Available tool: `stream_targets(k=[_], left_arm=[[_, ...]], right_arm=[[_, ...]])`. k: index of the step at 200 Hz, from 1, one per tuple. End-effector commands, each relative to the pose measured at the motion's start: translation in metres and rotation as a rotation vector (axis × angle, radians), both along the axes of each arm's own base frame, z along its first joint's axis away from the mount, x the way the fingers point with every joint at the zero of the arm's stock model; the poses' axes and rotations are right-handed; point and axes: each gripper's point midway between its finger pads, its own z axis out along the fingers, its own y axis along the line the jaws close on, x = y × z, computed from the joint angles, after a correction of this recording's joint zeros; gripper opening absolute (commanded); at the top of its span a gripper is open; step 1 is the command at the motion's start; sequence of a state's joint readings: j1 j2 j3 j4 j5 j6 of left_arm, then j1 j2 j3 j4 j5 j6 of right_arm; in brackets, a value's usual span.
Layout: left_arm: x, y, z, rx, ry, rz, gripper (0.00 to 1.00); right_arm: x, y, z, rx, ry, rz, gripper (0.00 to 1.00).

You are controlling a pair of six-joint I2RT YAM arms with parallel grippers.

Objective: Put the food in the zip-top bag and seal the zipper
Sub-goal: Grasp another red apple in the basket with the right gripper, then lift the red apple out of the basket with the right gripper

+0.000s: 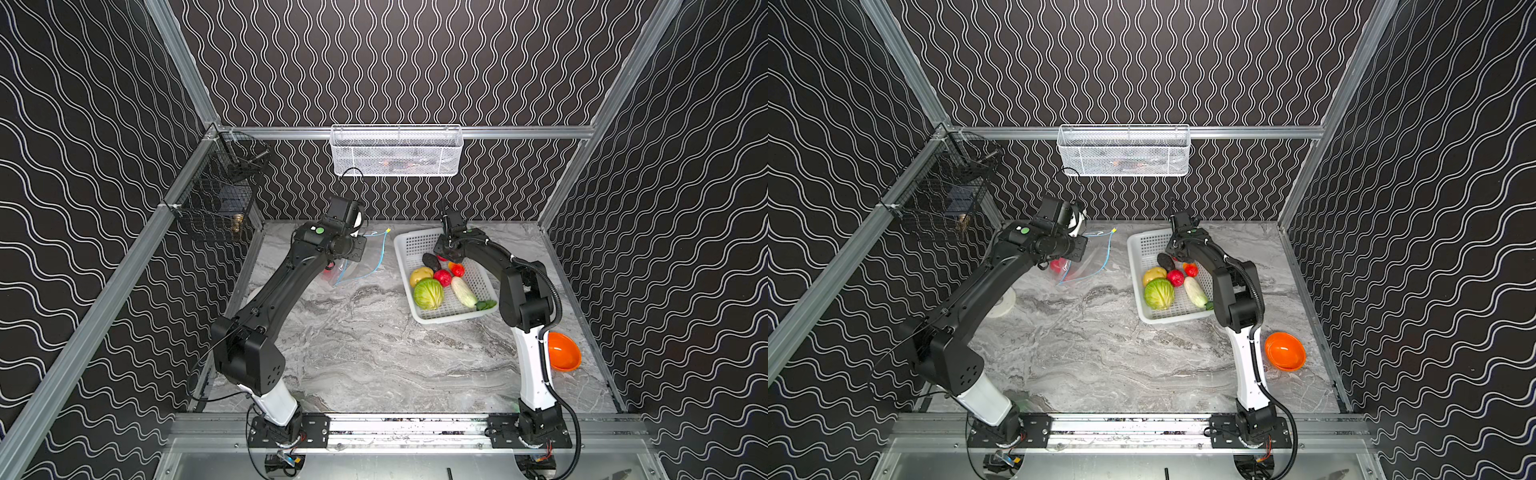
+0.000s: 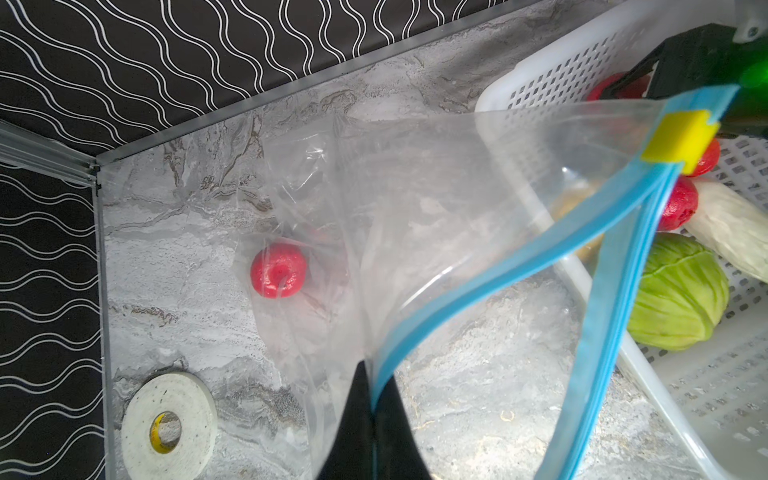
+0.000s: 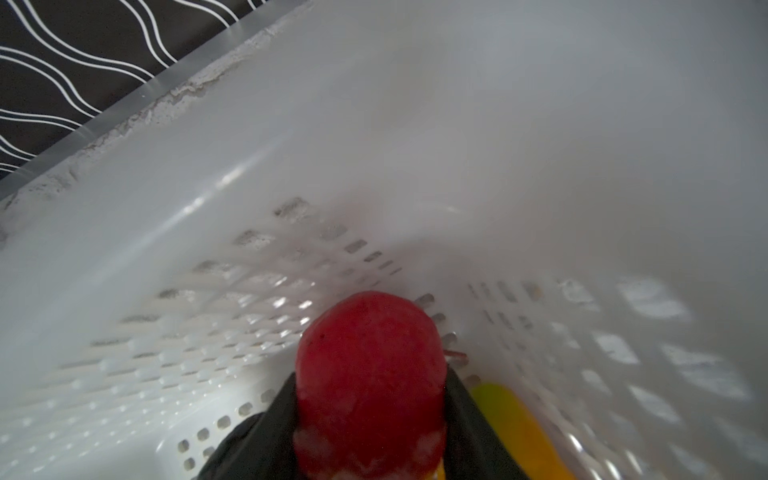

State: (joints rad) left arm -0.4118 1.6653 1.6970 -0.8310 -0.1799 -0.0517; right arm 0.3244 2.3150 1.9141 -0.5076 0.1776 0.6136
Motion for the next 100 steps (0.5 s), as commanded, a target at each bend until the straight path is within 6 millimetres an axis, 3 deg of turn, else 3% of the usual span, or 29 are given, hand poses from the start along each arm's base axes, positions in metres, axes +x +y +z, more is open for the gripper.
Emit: stream_targets(k=[1, 40, 72, 100], left_arm=[[0.001, 0.001, 0.001, 0.009, -0.009, 0.001, 0.0], [0.003, 0.0, -0.002, 0.008, 0.002, -0.001, 0.0], [0.004, 0.001, -0.003, 0.017, 0.001, 0.002, 0.0], [0.003, 0.001, -0.004, 0.014, 0.003, 0.001, 0.0]], right_arm=[[0.002, 0.001, 0.011, 0.023, -0.032, -0.006, 0.4], [-0.008, 0.001, 0.03, 0.087, -0.074, -0.011, 0.39], [-0.018, 0.005, 0.063, 0.177, -0.16, -0.001, 0.39], [-0.026, 0.005, 0.078, 0.215, -0.193, -0.003, 0.4]])
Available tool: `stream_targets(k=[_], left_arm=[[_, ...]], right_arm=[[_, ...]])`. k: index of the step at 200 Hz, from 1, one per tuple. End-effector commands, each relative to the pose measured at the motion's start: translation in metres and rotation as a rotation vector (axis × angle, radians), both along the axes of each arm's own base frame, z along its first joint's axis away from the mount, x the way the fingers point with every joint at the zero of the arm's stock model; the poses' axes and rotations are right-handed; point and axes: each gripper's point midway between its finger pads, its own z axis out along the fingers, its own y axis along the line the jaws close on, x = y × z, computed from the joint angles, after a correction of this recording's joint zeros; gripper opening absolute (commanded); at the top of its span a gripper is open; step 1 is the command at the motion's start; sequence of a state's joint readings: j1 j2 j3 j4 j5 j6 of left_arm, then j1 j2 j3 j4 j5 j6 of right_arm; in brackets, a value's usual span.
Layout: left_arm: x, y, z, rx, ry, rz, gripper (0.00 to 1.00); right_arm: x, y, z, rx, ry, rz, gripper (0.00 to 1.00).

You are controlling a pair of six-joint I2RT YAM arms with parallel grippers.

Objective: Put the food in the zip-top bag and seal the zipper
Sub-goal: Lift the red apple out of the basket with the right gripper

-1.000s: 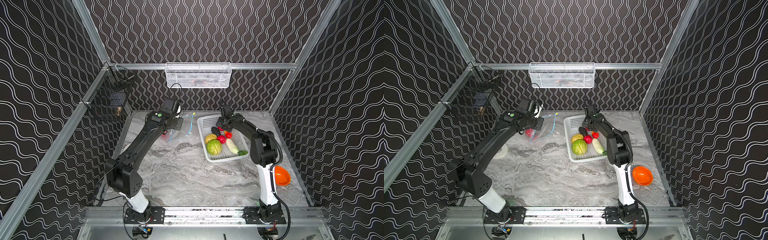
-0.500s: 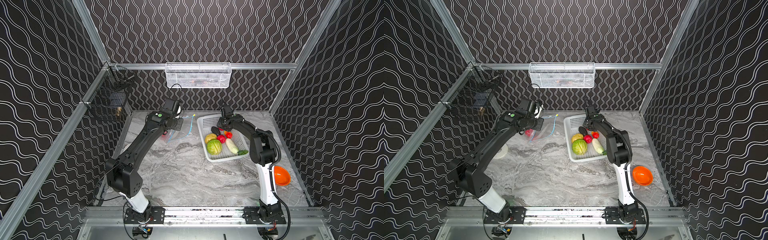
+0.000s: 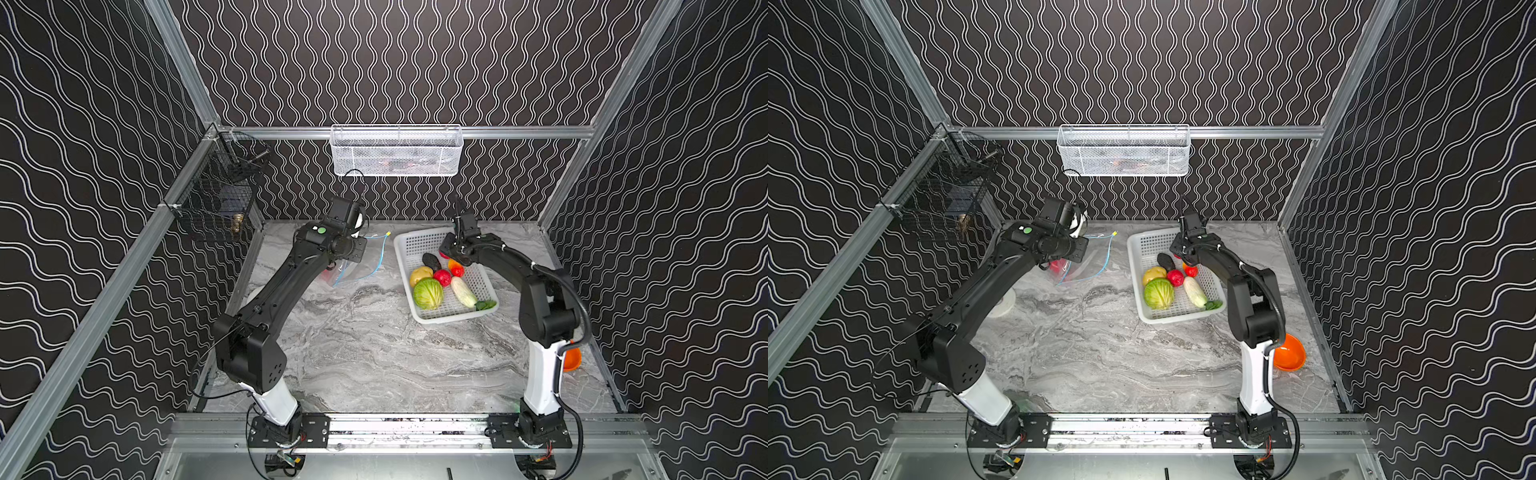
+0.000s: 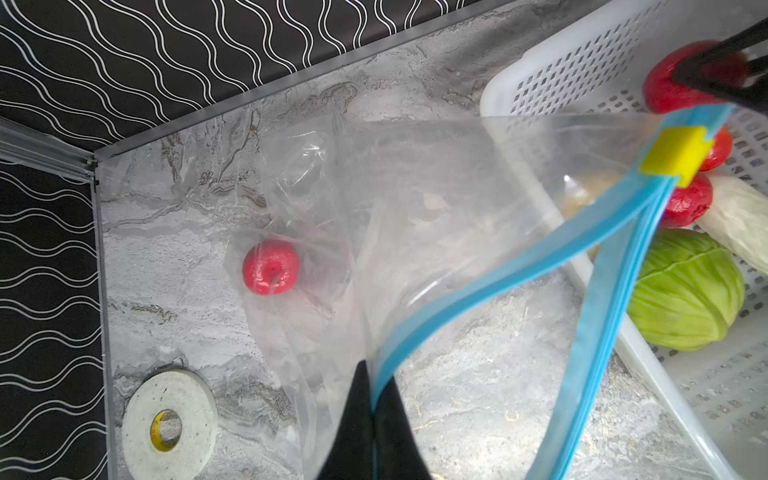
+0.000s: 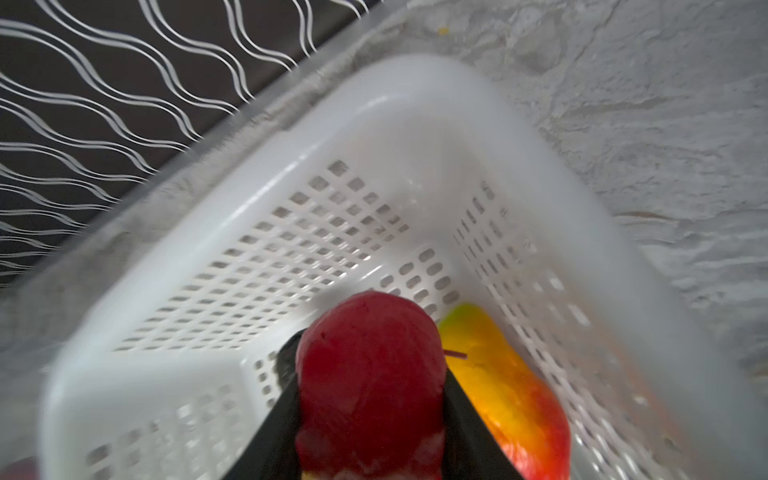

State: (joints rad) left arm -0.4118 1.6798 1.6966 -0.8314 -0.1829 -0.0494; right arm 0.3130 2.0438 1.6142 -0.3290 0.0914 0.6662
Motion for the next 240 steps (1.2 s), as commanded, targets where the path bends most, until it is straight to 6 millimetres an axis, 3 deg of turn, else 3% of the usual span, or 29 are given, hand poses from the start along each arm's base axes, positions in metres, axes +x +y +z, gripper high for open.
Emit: stream_targets(k=[1, 46, 57, 85, 129, 240], left_arm=[[0.001, 0.001, 0.003, 0.004, -0.009, 0.0, 0.0], [0.001, -0.001, 0.003, -0.003, -0.006, -0.003, 0.0], [0.001, -0.002, 0.004, -0.006, -0.008, -0.005, 0.0], [0.002, -0.003, 0.003, -0.004, -0.002, -0.007, 0.0], [0.002, -0.004, 0.002, -0.004, -0.001, -0.011, 0.0], [-0.001, -0.003, 0.01, -0.003, -0.017, -0.016, 0.0]], right_arm=[[0.005, 0.007, 0.023, 0.072, -0.078, -0.006, 0.4], [-0.012, 0.008, 0.041, 0.146, -0.102, -0.014, 0.38], [-0.02, 0.007, 0.061, 0.19, -0.16, -0.015, 0.38], [-0.036, 0.007, 0.077, 0.251, -0.206, -0.016, 0.39], [-0.047, 0.01, 0.078, 0.301, -0.194, -0.007, 0.39], [-0.076, 0.014, 0.106, 0.385, -0.272, -0.015, 0.35]])
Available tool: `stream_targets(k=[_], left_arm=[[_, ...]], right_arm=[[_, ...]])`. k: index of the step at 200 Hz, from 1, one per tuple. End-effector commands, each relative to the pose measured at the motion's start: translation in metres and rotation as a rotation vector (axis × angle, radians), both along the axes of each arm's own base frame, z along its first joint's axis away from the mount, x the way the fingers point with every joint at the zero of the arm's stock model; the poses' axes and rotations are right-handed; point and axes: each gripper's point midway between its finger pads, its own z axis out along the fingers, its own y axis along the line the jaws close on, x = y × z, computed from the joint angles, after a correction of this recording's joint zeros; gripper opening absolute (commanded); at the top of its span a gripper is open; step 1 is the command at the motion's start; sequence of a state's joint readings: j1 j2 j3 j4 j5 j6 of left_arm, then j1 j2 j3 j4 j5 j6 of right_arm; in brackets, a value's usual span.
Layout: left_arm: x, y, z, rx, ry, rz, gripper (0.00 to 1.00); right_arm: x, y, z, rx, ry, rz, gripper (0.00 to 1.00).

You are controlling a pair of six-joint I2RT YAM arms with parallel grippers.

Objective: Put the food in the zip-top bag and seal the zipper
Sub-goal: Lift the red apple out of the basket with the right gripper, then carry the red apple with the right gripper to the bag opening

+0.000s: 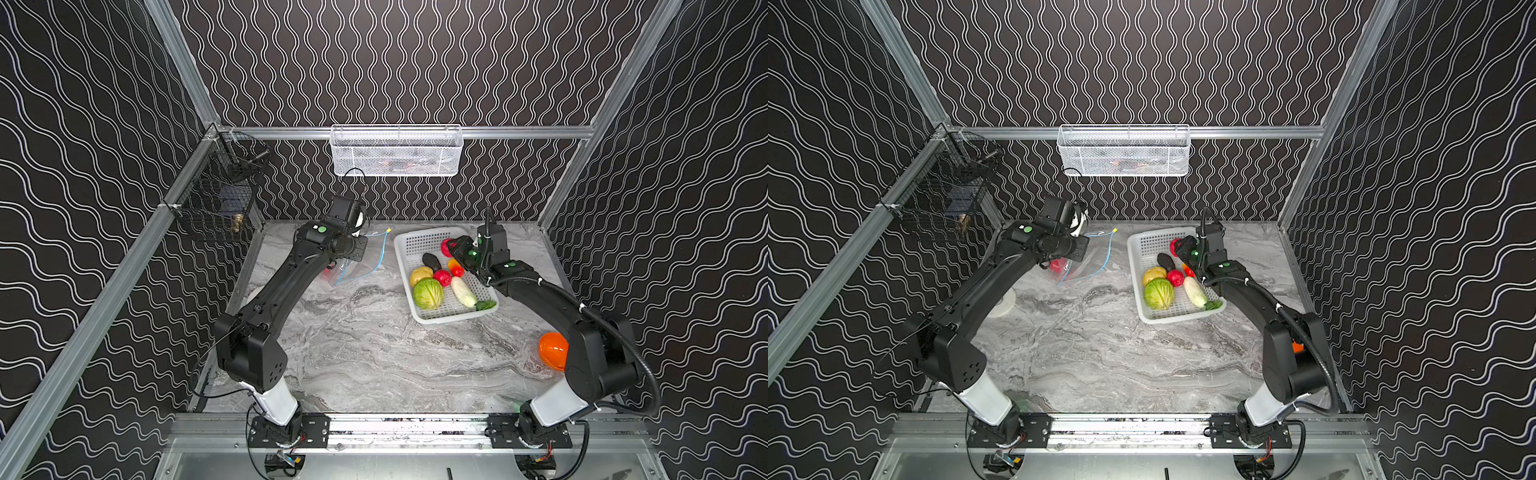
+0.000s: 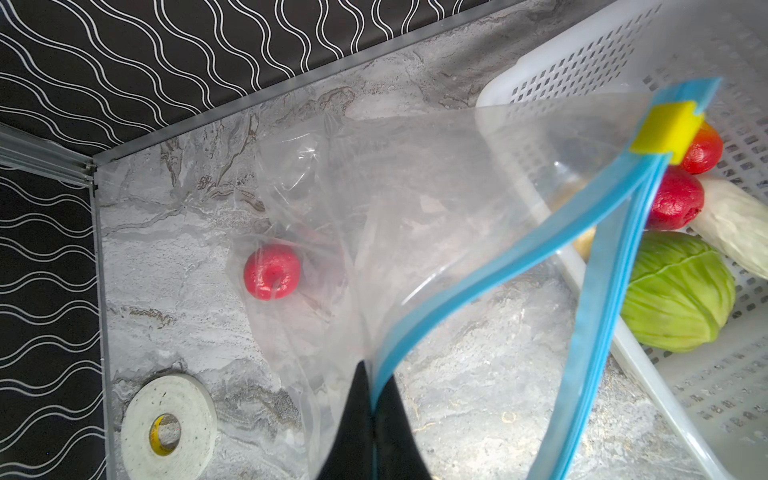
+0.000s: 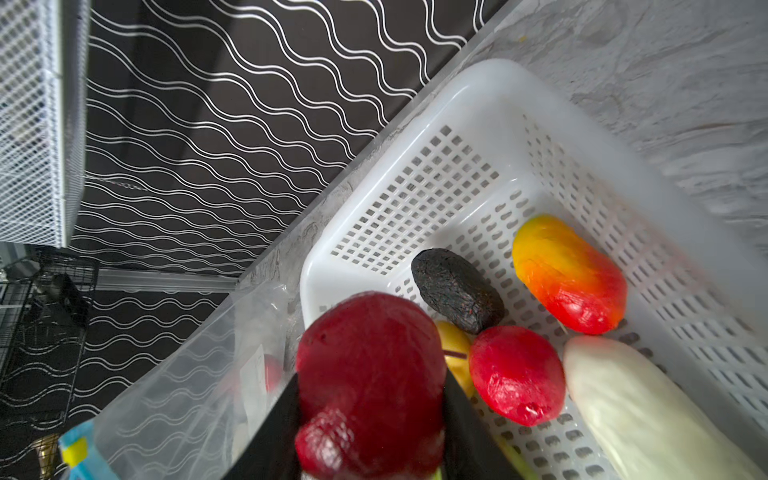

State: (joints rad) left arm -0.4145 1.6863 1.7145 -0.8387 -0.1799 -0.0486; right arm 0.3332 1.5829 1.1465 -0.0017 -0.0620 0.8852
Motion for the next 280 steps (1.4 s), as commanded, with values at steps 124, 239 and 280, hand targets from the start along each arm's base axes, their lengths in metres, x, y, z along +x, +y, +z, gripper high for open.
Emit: stream_targets(k=[124, 239, 280], left_arm=[[-0.002, -0.002, 0.005, -0.004, -0.003, -0.021, 0.0], [-0.003, -0.005, 0.006, -0.017, 0.003, -0.027, 0.0], [-0.002, -0.004, 0.008, -0.012, -0.002, -0.022, 0.0]], right_arm=[[-0.029, 0.04, 0.058, 0.123, -0.153, 0.093, 0.36], [-0.06, 0.126, 0.105, 0.162, -0.311, 0.362, 0.39], [-0.063, 0.149, 0.107, 0.137, -0.326, 0.419, 0.39]])
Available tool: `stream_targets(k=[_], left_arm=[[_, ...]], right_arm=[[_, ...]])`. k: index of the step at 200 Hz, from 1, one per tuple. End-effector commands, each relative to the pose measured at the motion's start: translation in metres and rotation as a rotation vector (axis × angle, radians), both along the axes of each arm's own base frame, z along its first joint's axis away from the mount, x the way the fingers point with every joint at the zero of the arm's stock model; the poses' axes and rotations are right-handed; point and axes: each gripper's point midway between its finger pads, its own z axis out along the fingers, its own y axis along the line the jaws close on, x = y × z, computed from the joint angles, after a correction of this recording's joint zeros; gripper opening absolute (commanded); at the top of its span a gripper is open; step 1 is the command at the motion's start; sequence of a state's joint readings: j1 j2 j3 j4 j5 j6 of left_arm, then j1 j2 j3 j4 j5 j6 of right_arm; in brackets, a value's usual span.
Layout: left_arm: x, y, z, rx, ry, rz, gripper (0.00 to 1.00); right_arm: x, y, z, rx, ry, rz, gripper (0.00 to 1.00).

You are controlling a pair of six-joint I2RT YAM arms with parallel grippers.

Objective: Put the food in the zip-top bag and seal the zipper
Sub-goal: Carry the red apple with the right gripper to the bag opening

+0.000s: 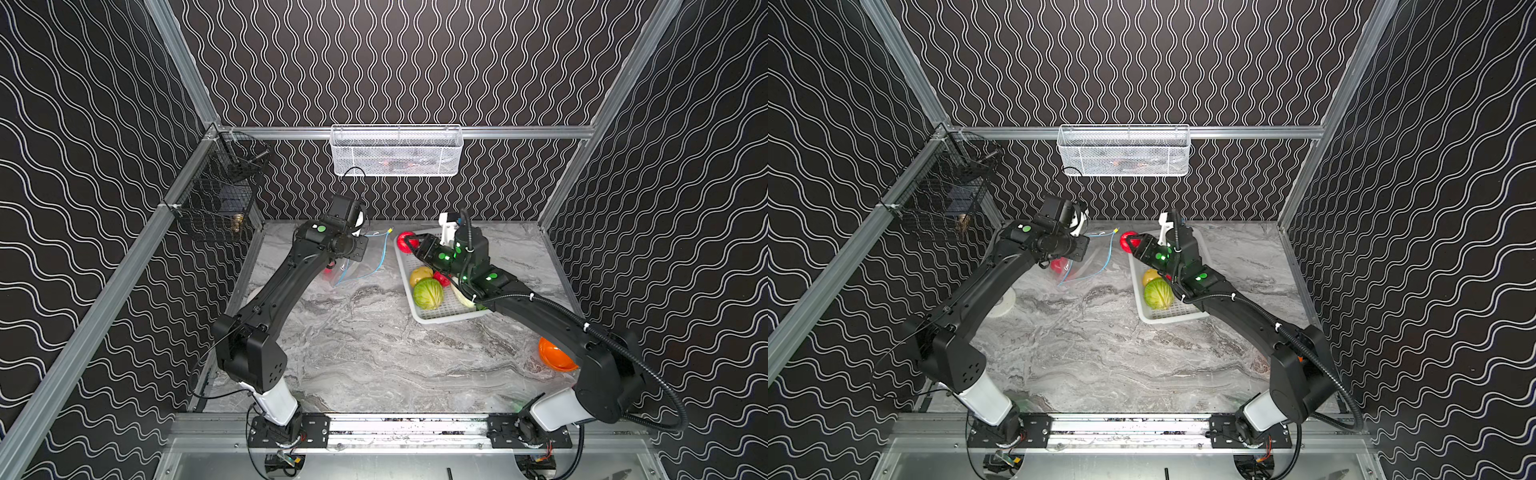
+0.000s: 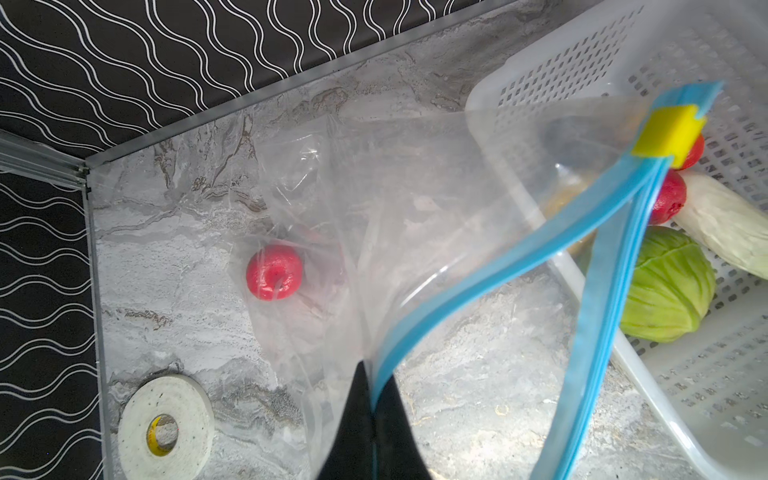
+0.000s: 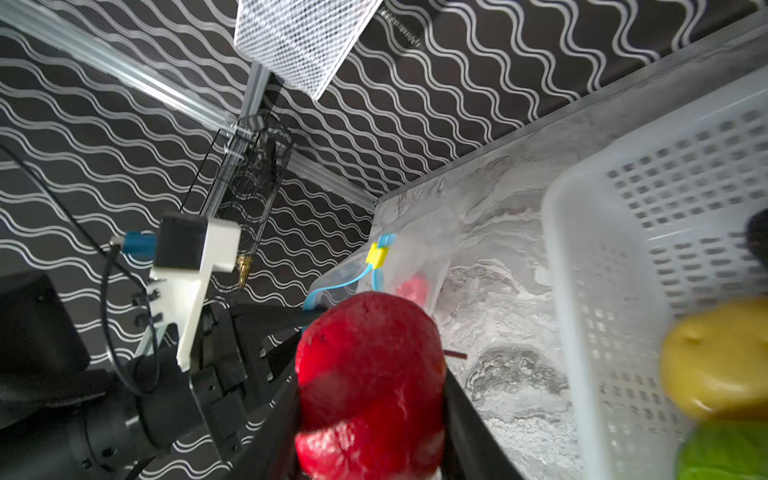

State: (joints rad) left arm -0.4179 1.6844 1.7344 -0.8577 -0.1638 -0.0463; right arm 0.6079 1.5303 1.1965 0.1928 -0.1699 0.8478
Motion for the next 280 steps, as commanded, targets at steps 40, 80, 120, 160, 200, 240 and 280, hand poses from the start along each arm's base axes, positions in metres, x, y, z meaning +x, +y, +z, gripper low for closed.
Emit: stream_targets(k=[40, 80, 120, 160, 200, 240, 280], left_arm=[[0.0, -0.001, 0.002, -0.002, -0.005, -0.009, 0.0], [-0.001, -0.001, 0.004, -0.004, -0.008, -0.01, 0.0], [-0.002, 0.0, 0.005, -0.001, -0.012, -0.008, 0.0], [-0.004, -0.002, 0.009, -0.019, -0.015, -0.015, 0.0], [-0.006, -0.002, 0.012, -0.026, -0.02, -0.02, 0.0], [-0.007, -0.002, 0.015, -0.028, -0.027, -0.02, 0.0], [-0.007, -0.003, 0.017, -0.038, -0.024, -0.022, 0.0]], right_arm=[[-0.003, 0.028, 0.013, 0.009, -0.064, 0.086, 0.38], [-0.007, 0.049, 0.006, 0.002, -0.06, 0.135, 0.39], [-0.005, 0.067, -0.006, -0.024, -0.042, 0.164, 0.41], [-0.001, 0.075, -0.02, -0.057, -0.006, 0.166, 0.55], [-0.001, 0.077, -0.024, -0.073, 0.009, 0.163, 0.74], [0.0, 0.075, -0.023, -0.108, 0.011, 0.146, 0.85], [-0.001, 0.074, -0.032, -0.112, 0.021, 0.142, 0.9]])
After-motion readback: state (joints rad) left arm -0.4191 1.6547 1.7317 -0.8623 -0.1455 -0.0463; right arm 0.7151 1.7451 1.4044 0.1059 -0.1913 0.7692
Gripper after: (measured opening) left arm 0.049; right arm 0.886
